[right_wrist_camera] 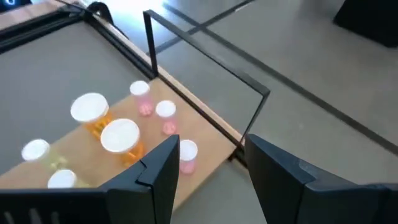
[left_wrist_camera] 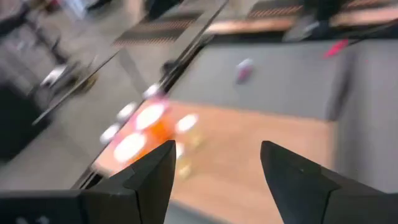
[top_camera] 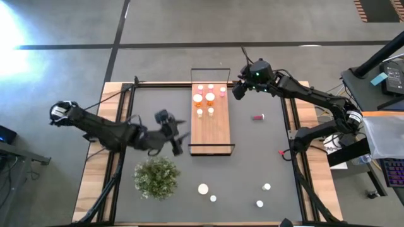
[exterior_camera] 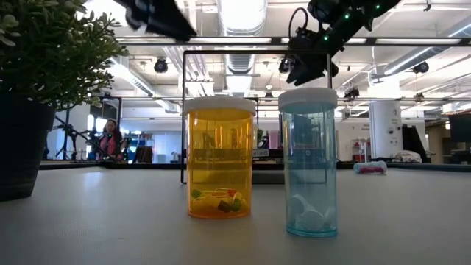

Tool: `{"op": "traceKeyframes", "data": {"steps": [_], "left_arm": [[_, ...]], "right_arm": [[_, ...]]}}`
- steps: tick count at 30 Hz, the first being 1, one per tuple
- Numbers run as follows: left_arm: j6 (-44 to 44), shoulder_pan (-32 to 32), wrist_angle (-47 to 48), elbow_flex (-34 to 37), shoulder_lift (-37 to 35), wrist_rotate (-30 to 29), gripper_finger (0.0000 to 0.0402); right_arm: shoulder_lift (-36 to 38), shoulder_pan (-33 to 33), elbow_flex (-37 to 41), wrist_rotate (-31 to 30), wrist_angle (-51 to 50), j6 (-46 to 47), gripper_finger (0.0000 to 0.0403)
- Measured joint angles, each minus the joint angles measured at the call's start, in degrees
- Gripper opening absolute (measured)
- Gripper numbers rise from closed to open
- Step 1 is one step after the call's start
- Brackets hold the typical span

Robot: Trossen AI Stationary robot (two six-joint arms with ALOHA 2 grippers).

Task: Pick and place medicine bottles onto shelf by color
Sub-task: Put the top right blue pill bottle on the shelf

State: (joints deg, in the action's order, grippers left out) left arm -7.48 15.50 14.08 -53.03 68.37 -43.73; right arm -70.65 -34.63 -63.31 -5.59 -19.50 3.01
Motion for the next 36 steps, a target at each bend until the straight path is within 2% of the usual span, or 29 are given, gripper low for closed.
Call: {"op": "traceKeyframes", "data": {"steps": [4, 8, 12, 17, 19, 23, 30, 36], "left_arm": [[-2.65, -7.41, 5.24, 1.56, -2.22, 2.17, 0.0219], [-2.65, -12.79, 5.04, 4.40, -3.44, 5.74, 0.0219], [-2.28, -16.11, 5.03, 6.68, -3.80, 6.18, 0.0219], [-2.56, -18.20, 5.02, 7.66, -3.81, 6.19, 0.0219], [-2.63, -18.29, 4.95, 7.66, -3.81, 6.21, 0.0219], [-2.63, -18.29, 4.95, 7.66, -3.81, 6.31, 0.0219], [-2.65, -18.29, 4.95, 7.66, -3.81, 6.30, 0.0219], [-2.72, -18.29, 4.95, 7.66, -3.74, 6.30, 0.0219]], "right_arm": [[0.00, 0.10, -0.02, 1.03, -2.86, 1.61, 0.0171], [0.18, 0.11, -0.02, 1.08, -13.91, 1.32, 0.0171], [0.55, 0.11, -0.01, -0.51, -27.63, -2.83, 0.0171], [0.57, 0.11, 0.00, -2.11, -40.68, -0.80, 0.0171], [0.57, 0.12, 0.55, -5.03, -44.10, -0.59, 0.0171], [0.57, 0.09, 3.06, -11.28, -45.62, -0.51, 0.0171], [0.59, 0.12, 9.19, -10.18, -42.91, -14.89, 0.0171], [0.42, 0.15, 14.72, -0.45, -37.73, -24.96, 0.0171]]}}
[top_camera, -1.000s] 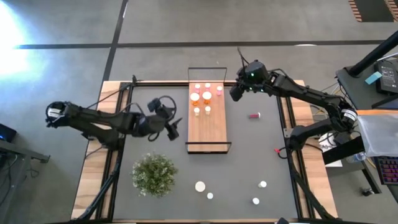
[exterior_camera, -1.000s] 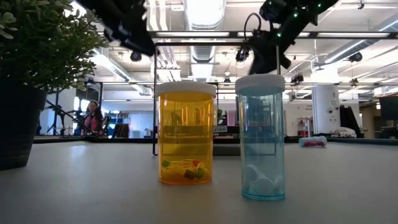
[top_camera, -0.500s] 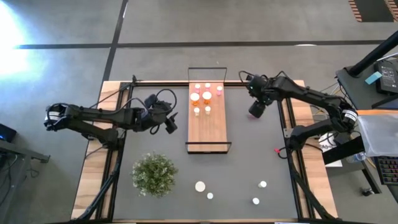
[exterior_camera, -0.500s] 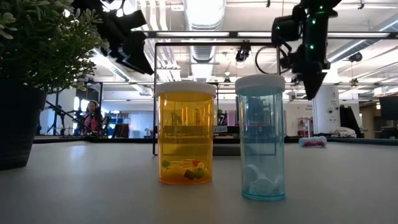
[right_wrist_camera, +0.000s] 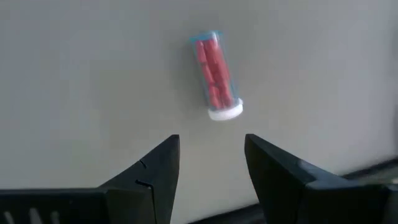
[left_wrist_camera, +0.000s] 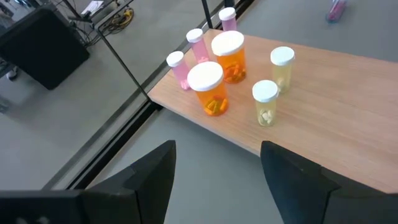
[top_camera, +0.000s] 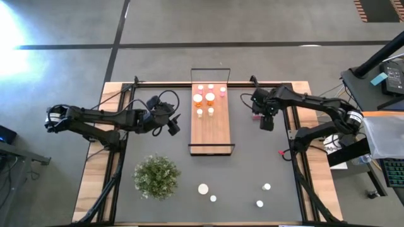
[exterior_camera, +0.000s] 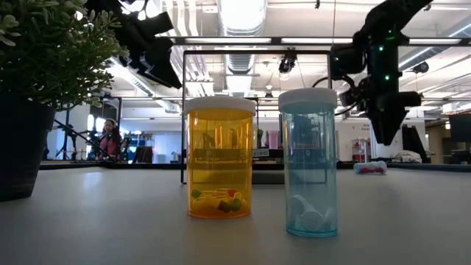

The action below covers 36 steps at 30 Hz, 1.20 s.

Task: Pick and place medicine bottles onto shelf by color
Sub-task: Put the top right blue pill bottle on the shelf

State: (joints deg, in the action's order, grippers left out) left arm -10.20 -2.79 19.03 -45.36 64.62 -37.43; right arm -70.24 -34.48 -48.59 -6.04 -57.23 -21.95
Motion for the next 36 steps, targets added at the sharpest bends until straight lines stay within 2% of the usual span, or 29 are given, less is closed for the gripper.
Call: {"op": "traceKeyframes", "data": {"steps": [11, 18, 20, 22, 27, 30, 33, 34, 36], "left_arm": [[0.04, 0.00, 0.00, 0.19, 0.04, -0.02, 0.0219], [0.02, 0.00, 1.64, 0.76, 0.05, -0.02, 0.0219], [0.04, 0.00, 1.62, 0.76, 0.06, -0.04, 0.0219], [0.04, 0.00, 1.64, 0.76, 0.06, -0.04, 0.0219], [0.05, 0.00, 1.71, 0.76, 0.06, -0.04, 0.0219], [0.24, 0.00, 1.70, 0.76, 0.06, -0.04, 0.0219], [0.50, 0.00, 1.70, 0.76, 0.06, -0.04, 0.0219], [0.50, 0.00, 1.73, 0.76, 0.14, -0.04, 0.0219], [0.54, 0.00, 2.27, 0.76, 0.28, -0.06, 0.0219]], "right_arm": [[-0.04, -0.02, 4.76, -0.13, 12.71, -8.40, 0.0171], [-0.04, -0.02, 4.76, 0.04, 13.16, -10.09, 0.0171], [-0.05, -0.04, 4.76, 0.05, 13.33, -7.22, 0.0171], [-0.34, -0.04, 4.76, 0.04, 14.06, 0.11, 0.0171], [-1.14, -0.04, 4.76, -0.95, 13.38, 32.47, 0.0171], [-1.11, -0.04, 4.76, -1.01, 12.62, 44.52, 0.0171], [-1.11, -0.04, 4.76, -0.96, 12.51, 49.16, 0.0171], [-1.11, -0.04, 4.76, -0.94, 12.91, 47.65, 0.0171], [-1.11, -0.04, 4.76, -1.01, 13.49, 35.72, 0.0171]]}}
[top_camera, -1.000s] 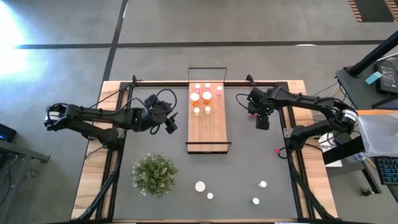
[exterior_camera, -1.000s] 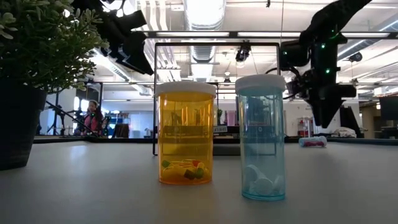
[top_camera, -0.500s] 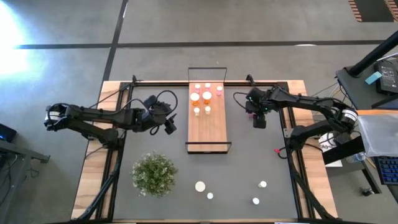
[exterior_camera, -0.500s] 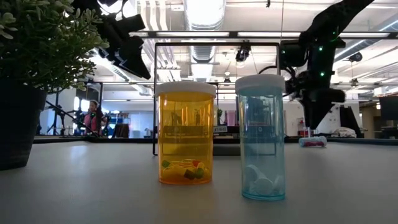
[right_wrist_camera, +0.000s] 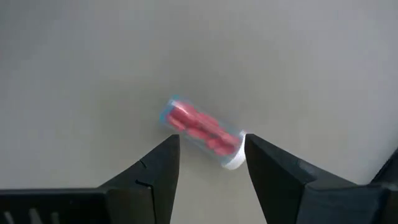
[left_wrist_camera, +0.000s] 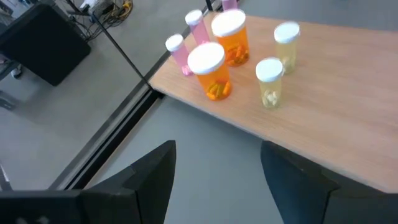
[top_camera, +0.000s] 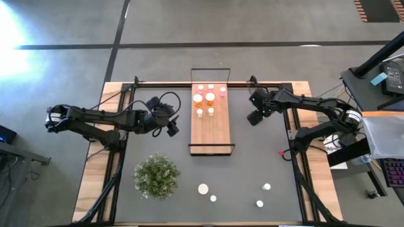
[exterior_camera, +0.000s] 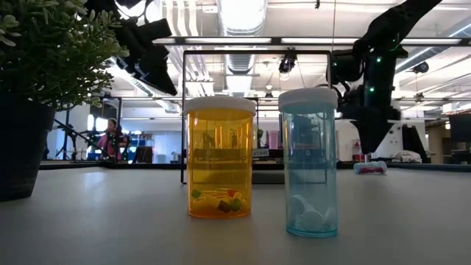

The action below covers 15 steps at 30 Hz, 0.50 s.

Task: Pick and place medicine bottles onto shelf by color
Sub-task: Put the top right blue pill bottle on the shelf

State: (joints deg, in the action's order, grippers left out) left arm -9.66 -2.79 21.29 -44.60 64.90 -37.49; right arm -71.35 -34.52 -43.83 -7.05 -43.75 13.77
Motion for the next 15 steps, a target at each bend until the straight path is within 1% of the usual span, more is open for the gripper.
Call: {"op": "traceKeyframes", "data": {"steps": [2, 3, 5, 10, 15], "left_arm": [[0.03, 0.00, 0.99, 0.00, 0.00, -0.03, 0.0219], [0.03, 0.00, 1.01, 0.00, 0.00, -0.03, 0.0219], [-0.17, 0.01, 1.39, 0.00, 0.00, -0.03, 0.0219], [-0.45, 0.02, 2.21, 0.00, 0.00, -0.02, 0.0219], [-0.25, 0.02, 2.21, 0.00, -0.02, -0.03, 0.0219]], "right_arm": [[0.00, 0.11, 0.00, -0.02, -0.57, -15.34, 0.0171], [0.00, 0.11, 0.00, -0.03, -1.06, -21.13, 0.0171], [0.00, 0.13, 0.02, -0.45, -0.82, -28.16, 0.0171], [-1.58, 0.11, 0.02, -0.48, 0.68, -27.58, 0.0171], [-4.51, 0.26, 0.02, -0.48, -0.09, -34.88, 0.0171]]}}
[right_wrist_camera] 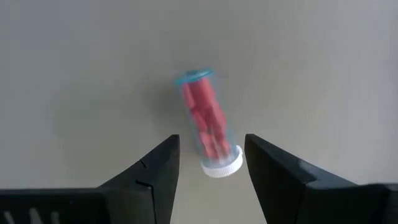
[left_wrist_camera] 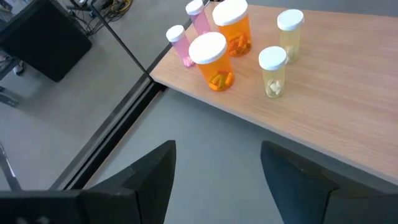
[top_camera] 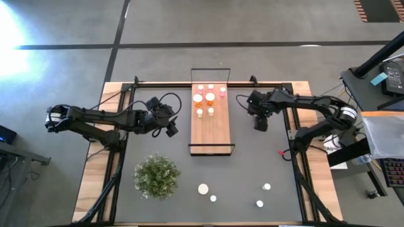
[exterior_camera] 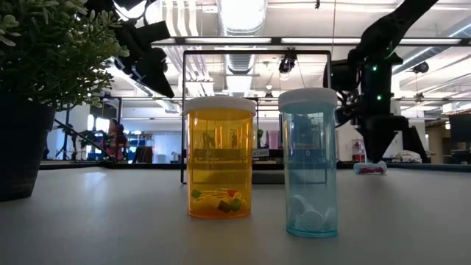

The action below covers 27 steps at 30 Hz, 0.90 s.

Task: Pick and place medicine bottles onto shelf by color
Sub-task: Put the top right blue pill bottle on the shelf

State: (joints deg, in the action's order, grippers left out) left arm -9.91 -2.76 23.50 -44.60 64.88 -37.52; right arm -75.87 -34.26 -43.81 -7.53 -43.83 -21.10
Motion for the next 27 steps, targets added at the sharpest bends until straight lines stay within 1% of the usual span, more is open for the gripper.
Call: {"op": "traceKeyframes", "data": {"steps": [4, 10, 14, 18, 20, 22, 24, 27], "left_arm": [[0.00, -0.02, 0.03, 0.00, 0.00, 0.00, 0.0219], [0.13, 0.00, 0.03, 0.00, 0.00, 0.00, 0.0219], [0.13, -0.02, 0.03, 0.00, 0.00, 0.02, 0.0219], [0.13, 0.00, 0.03, 0.00, 0.00, 0.02, 0.0219], [0.13, -0.02, 0.03, 0.00, 0.00, 0.02, 0.0219], [0.13, 0.00, 0.03, 0.00, 0.00, 0.02, 0.0219], [0.13, 0.00, 0.03, 0.00, 0.00, 0.02, 0.0219], [0.11, 0.00, 0.03, 0.00, 0.00, 0.02, 0.0219]], "right_arm": [[-2.67, 0.00, 0.00, -0.02, 0.35, -4.22, 0.0171], [-7.27, 0.00, -0.17, -0.06, 0.93, -3.90, 0.0167], [-9.56, 0.02, -0.28, 0.01, 0.48, -1.59, 0.0143], [-9.75, 0.02, -0.20, 0.32, 0.45, 3.04, 0.0109], [-9.08, 0.02, -0.13, 0.46, 0.32, 7.87, 0.0096], [-8.43, 0.02, -0.13, 0.63, 0.12, 15.42, 0.0088], [-7.78, -0.02, -0.13, 1.27, -0.02, 25.96, 0.0088], [-7.00, -0.11, -0.13, 2.89, 0.47, 44.63, 0.0099]]}}
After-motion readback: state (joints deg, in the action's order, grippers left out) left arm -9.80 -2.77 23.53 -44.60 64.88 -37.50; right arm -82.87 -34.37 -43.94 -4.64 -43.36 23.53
